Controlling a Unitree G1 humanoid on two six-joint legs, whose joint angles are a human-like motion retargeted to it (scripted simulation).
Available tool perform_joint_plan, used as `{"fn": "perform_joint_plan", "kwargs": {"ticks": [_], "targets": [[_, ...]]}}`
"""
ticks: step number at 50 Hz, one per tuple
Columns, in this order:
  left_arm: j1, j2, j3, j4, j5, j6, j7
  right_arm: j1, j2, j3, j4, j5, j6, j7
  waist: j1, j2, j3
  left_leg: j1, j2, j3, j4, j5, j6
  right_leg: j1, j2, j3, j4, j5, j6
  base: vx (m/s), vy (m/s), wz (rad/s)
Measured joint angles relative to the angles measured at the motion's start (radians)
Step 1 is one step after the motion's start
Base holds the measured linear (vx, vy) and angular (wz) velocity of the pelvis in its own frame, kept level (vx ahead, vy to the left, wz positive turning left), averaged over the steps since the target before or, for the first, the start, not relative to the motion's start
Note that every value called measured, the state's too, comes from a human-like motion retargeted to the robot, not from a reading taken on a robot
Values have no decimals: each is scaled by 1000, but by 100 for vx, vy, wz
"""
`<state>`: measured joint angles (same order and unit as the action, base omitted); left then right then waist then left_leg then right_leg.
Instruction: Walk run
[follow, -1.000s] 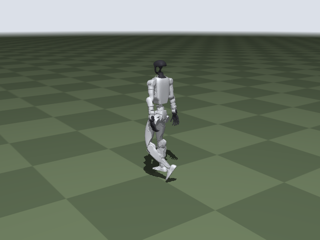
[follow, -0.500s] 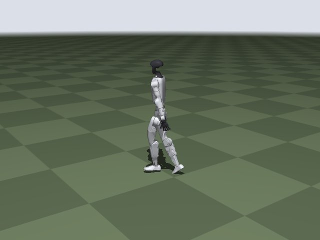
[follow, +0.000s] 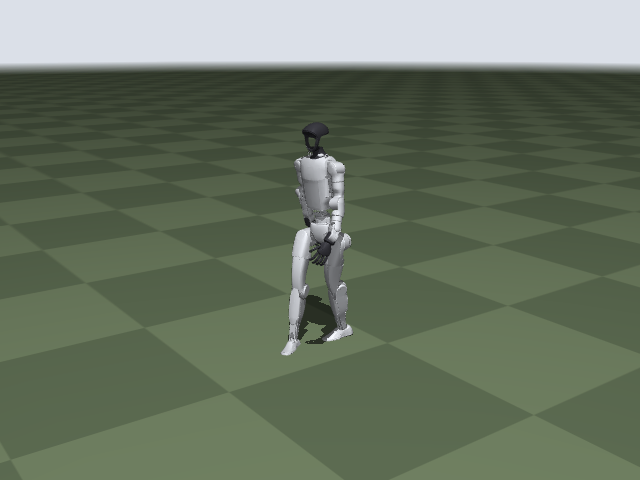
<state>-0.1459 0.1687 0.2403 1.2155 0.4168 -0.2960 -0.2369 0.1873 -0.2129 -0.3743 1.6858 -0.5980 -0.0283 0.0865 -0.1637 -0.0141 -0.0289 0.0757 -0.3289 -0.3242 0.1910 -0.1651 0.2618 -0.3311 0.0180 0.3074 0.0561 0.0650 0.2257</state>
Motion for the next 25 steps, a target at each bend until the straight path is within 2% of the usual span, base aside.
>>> {"fn": "perform_joint_plan", "kwargs": {"ticks": [2, 3, 5, 7, 8, 10, 12, 13, 14, 15, 17, 18, 20, 22, 25], "targets": [[21, 9, 30, 61, -8, 12, 11, -20, -20, 22, -3, -14, 13, -2, 23, -8, 36, 70, 21, -6, 33, -36, -4, 34, 42, -92, -18, 13, 36, 67, -19, 83], [31, 10, 46, 100, -10, 22, 17, -32, -31, 29, -5, -18, 22, -7, 23, -10, 41, 86, 12, -27, 39, -27, -4, 43, 41, -94, -22, 25, 36, 51, 11, 121], [56, 8, 71, 185, -17, 56, 33, -53, -56, 34, -12, -21, 39, -22, 1, -18, 17, 80, -41, -82, 26, 43, 0, 38, 8, 31, -15, 92, 25, 41, 36, 175], [93, 16, 104, 277, -13, 105, 53, -67, -70, 24, -24, -17, 50, -33, -22, -4, 1, 88, -46, -135, 70, 85, -21, 50, 9, -14, 26, 117, -62, 64, 14, 195], [113, 22, 120, 322, -8, 132, 65, -71, -73, 17, -29, -8, 53, -38, -34, 1, -8, 87, -49, -161, 103, 115, -48, 53, -13, -105, 36, 101, -82, 72, 0, 186], [155, 32, 146, 400, 4, 193, 92, -84, -78, -4, -30, 30, 53, -42, -21, 21, -23, 69, -41, -182, 179, 229, -138, 77, 28, -32, 63, 52, -134, 69, 0, 153], [195, 33, 142, 454, 6, 241, 121, -100, -88, -37, -20, 90, 44, -28, 12, 30, -29, 11, -28, -117, 296, 370, -308, 101, 25, -60, 80, 14, -162, 70, 6, 156], [216, 35, 138, 475, 2, 247, 130, -108, -92, -40, -16, 125, 39, -17, 9, 29, -34, -29, -2, -50, 358, 406, -422, 113, 2, -122, 81, -3, -170, 61, 30, 203], [233, 35, 138, 483, 5, 249, 128, -126, -102, -38, -12, 158, 36, -3, 2, 27, -36, -66, 14, 68, 413, 437, -485, 121, -43, -171, 98, -31, -156, 54, 64, 231], [248, 34, 139, 484, 10, 249, 120, -148, -113, -33, -7, 191, 36, 12, -8, 23, -35, -101, 25, 211, 465, 466, -524, 127, -97, -214, 123, -65, -130, 46, 68, 251], [273, 36, 137, 480, 39, 254, 96, -194, -120, -21, 6, 242, 47, 34, -23, 5, -48, -189, 67, 335, 571, 493, -524, 141, -127, -248, 126, -96, -138, 40, 14, 237], [293, 28, 137, 467, 59, 261, 87, -214, -121, -18, 11, 256, 55, 39, -15, -7, -53, -219, 65, 320, 604, 462, -524, 157, -124, -272, 117, -102, -157, 38, -41, 179], [340, 12, 136, 421, 100, 263, 85, -241, -110, -25, 4, 255, 67, 41, 14, -28, -64, -288, 140, 366, 644, 398, -524, 194, -93, -340, 75, -98, -206, 37, -55, 141], [364, -5, 138, 388, 126, 239, 97, -263, -104, -22, -32, 235, 67, 40, 52, -31, -60, -358, 182, 414, 628, 337, -444, 229, -76, -399, 52, -104, -220, 48, -19, 120], [388, -32, 131, 364, 132, 202, 112, -289, -110, 14, -98, 215, 55, 26, 116, -39, -54, -457, 196, 452, 524, 251, -338, 271, -68, -456, 32, -118, -212, 48, 2, 106]]}}
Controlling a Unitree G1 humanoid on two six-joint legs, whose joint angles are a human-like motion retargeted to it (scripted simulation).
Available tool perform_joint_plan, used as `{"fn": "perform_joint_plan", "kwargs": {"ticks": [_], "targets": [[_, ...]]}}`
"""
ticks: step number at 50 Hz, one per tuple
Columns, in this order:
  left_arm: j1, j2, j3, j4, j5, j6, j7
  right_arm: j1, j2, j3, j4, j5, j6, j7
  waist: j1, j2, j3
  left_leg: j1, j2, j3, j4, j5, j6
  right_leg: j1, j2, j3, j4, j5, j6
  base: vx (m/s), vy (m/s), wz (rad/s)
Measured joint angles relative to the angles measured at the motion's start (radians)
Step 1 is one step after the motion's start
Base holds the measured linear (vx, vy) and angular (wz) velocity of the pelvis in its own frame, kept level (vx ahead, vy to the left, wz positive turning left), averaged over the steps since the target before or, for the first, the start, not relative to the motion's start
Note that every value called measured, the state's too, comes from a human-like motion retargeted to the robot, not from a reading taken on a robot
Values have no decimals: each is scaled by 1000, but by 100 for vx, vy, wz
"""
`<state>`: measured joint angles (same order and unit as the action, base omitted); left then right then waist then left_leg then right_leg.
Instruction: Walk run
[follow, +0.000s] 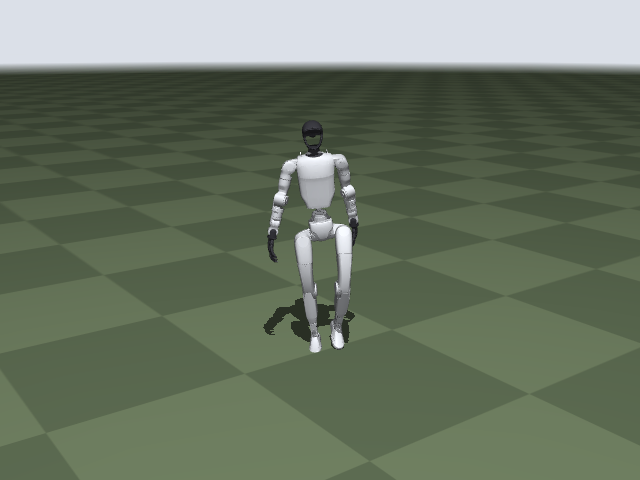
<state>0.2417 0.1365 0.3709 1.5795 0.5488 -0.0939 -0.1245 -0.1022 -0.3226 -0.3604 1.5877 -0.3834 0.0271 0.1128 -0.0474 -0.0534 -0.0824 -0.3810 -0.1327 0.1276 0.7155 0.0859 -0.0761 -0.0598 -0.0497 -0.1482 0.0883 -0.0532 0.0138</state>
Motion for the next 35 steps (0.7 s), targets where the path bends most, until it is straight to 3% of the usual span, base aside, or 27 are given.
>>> {"fn": "perform_joint_plan", "kwargs": {"ticks": [3, 6, 10, 12, 15, 18, 20, 21, 23, 25, 28, 31, 35], "targets": [[26, -38, 3, -12, -24, -2, -6, -40, -12, 33, -52, -40, -7, -37, 50, -5, 7, -73, -17, -17, -204, -22, 105, 46, 20, -36, -17, -19, 10, 53, 3, 93], [52, -83, 20, -14, -48, -10, -20, -92, -16, 50, -90, -100, 0, -63, 56, 4, 14, -101, 16, 115, -433, -55, 185, 96, 53, -101, -34, -40, 14, 53, 1, 105], [76, -122, 26, 13, -67, -7, -41, -141, -10, 78, -131, -149, -4, -60, 25, -6, 14, -91, -59, 188, -650, -118, 301, 160, 67, -190, -55, -27, 29, 71, 2, 100], [80, -129, 27, 36, -56, 9, -47, -147, 4, 95, -145, -163, -11, -51, 40, -26, 12, -71, -58, 214, -643, -86, 329, 189, 51, -193, -42, 18, 42, 84, 4, 12], [79, -127, 34, 63, -13, 34, -33, -125, 42, 94, -163, -206, -24, -34, 66, -43, -2, -46, -44, 183, -595, -66, 305, 222, 37, -183, -1, 176, 50, 107, 6, -22], [66, -112, 24, 69, -17, 34, -5, -60, 92, 104, -149, -222, -62, -60, 75, -20, -24, -15, -36, 70, -546, -151, 313, 214, 6, -211, 132, 436, -34, 108, 9, -13], [48, -103, 15, 50, -36, 11, 23, -19, 104, 111, -115, -222, -91, -65, 69, 35, -25, 50, 16, 91, -532, -194, 319, 171, -5, -272, 314, 559, -153, 107, 13, 63], [32, -99, 9, 35, -50, -5, 34, 1, 107, 106, -99, -230, -86, -59, 31, 49, -19, 102, 10, 82, -548, -203, 318, 124, 6, -251, 440, 570, -181, 95, 9, 150], [-19, -79, -8, 8, -87, -26, 46, 43, 114, 93, -71, -248, -67, -45, -11, 103, -19, 163, 32, 21, -570, -218, 310, 48, 69, -223, 554, 548, -178, 84, 4, 149], [-92, -50, -29, -15, -117, -35, 45, 97, 123, 64, -46, -263, -60, -50, -31, 139, -20, 201, 47, -33, -578, -229, 300, -53, 155, -116, 635, 457, -107, 75, -1, 112], [-216, -14, -37, -71, -122, -51, 27, 180, 134, 19, 3, -246, -76, -60, -49, 161, -26, 266, 55, -77, -603, -244, 291, -201, 191, -38, 687, 322, -35, 81, -7, 123], [-314, 7, -50, -149, -148, -86, -15, 254, 144, -15, 58, -218, -69, -36, -76, 154, -34, 321, 34, -123, -618, -261, 285, -322, 131, -39, 604, 222, -22, 89, -16, 130], [-419, 30, -83, -237, -226, -140, -66, 321, 153, -50, 112, -207, -53, -1, -120, 124, -16, 412, -11, -182, -629, -289, 278, -403, 7, -77, 343, 210, 2, 85, -22, 114]]}}
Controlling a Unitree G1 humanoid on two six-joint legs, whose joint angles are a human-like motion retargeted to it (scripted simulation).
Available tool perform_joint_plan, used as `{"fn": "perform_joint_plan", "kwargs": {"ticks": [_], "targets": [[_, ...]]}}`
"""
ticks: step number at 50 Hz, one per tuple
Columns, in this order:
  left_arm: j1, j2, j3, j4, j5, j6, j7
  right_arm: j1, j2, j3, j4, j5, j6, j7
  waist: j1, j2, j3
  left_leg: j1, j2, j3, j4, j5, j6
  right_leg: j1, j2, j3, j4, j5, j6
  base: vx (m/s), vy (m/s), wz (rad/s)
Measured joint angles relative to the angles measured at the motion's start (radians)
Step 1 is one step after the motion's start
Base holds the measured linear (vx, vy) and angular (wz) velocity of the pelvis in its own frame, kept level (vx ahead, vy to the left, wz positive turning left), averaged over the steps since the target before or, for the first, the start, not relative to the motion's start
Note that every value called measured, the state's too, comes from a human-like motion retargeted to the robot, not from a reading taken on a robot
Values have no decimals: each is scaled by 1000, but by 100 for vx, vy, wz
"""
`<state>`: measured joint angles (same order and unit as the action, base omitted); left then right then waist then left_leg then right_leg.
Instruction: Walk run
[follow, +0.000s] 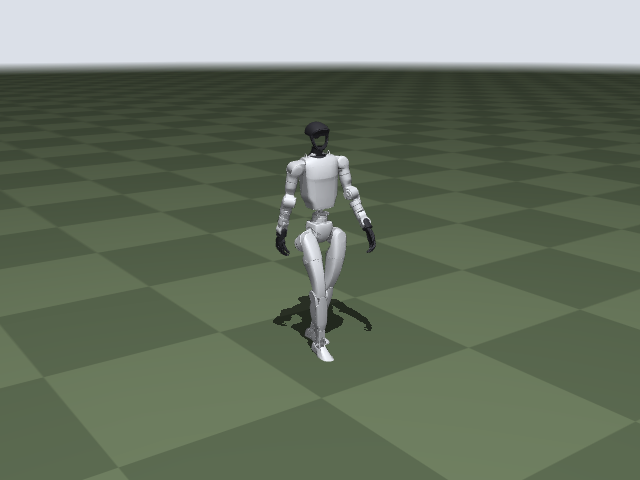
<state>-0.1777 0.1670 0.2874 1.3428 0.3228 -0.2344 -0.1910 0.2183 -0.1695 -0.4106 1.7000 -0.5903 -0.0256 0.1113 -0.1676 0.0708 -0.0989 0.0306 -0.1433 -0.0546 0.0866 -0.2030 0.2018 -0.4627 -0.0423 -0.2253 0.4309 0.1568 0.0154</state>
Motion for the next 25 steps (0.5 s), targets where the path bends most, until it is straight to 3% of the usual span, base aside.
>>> {"fn": "perform_joint_plan", "kwargs": {"ticks": [5, 7, 8, 10, 12, 15, 16, 17, 19, 20, 23, 25], "targets": [[-60, 10, -3, -77, -70, -49, -18, 57, 9, -5, 0, -12, 40, 39, -75, -42, 43, 167, -14, -36, -12, -7, -63, -59, -37, 176, -385, -44, 99, 93, -33, 87], [-43, 7, -4, -77, -72, -56, -16, 70, 15, -2, 0, -21, 49, 41, -94, -31, 38, 202, 19, -42, 5, 30, -108, -53, -42, 146, -429, -52, 90, 102, -50, 49], [-29, 5, -2, -71, -67, -56, -17, 72, 17, -1, 0, -25, 54, 43, -106, -27, 32, 213, 34, -47, 21, 62, -137, -49, -36, 124, -410, -37, 53, 90, -46, 48], [13, -6, 7, -49, -41, -46, -22, 66, 19, -1, 0, -32, 65, 41, -114, -35, 8, 225, 44, -42, 58, 168, -205, -39, -42, 22, -342, -28, 13, 90, -48, 45], [84, -25, 13, -10, 8, -33, -26, 59, 23, -8, 0, -30, 73, 30, -145, -34, -14, 225, 62, -71, 135, 370, -282, -7, -33, 70, -309, 43, 12, 105, -58, 52], [213, -53, 18, 80, 84, -4, -1, 24, 17, 11, 0, 0, 67, 18, -136, -47, -31, 159, 45, -61, 383, 677, -398, 75, 6, 170, -257, -49, -46, 120, -64, -25], [248, -55, 19, 116, 102, 11, 13, -7, 15, 27, 0, 11, 66, 14, -127, -36, -15, 97, 65, -38, 560, 707, -420, 122, 30, 130, -263, -64, -58, 102, -49, -62], [281, -58, 21, 149, 121, 26, 22, -43, 11, 40, 0, 21, 64, 8, -119, -39, -6, 44, 76, -6, 693, 727, -426, 163, 40, 104, -272, -77, -68, 93, -44, -77], [335, -62, 29, 199, 166, 52, 19, -135, 1, 55, -6, 28, 54, -17, -110, -100, -19, -33, 61, 98, 756, 691, -362, 212, 6, 128, -294, -96, -77, 83, -37, -42], [362, -66, 34, 219, 192, 63, 16, -182, -2, 59, -15, 27, 48, -36, -109, -130, -29, -74, 50, 148, 765, 638, -316, 230, -7, 160, -299, -108, -81, 82, -31, -36], [454, -93, 79, 246, 268, 79, 40, -281, -5, 106, -128, 24, 19, -85, -64, -143, -13, -235, 71, 229, 825, 468, -261, 295, 19, 196, -325, -128, -90, 85, -26, -86], [515, -108, 112, 267, 295, 77, 60, -332, -9, 142, -214, 13, -3, -115, -15, -165, -6, -346, 8, 214, 783, 370, -237, 337, 34, 228, -346, -137, -105, 84, -21, -121]]}}
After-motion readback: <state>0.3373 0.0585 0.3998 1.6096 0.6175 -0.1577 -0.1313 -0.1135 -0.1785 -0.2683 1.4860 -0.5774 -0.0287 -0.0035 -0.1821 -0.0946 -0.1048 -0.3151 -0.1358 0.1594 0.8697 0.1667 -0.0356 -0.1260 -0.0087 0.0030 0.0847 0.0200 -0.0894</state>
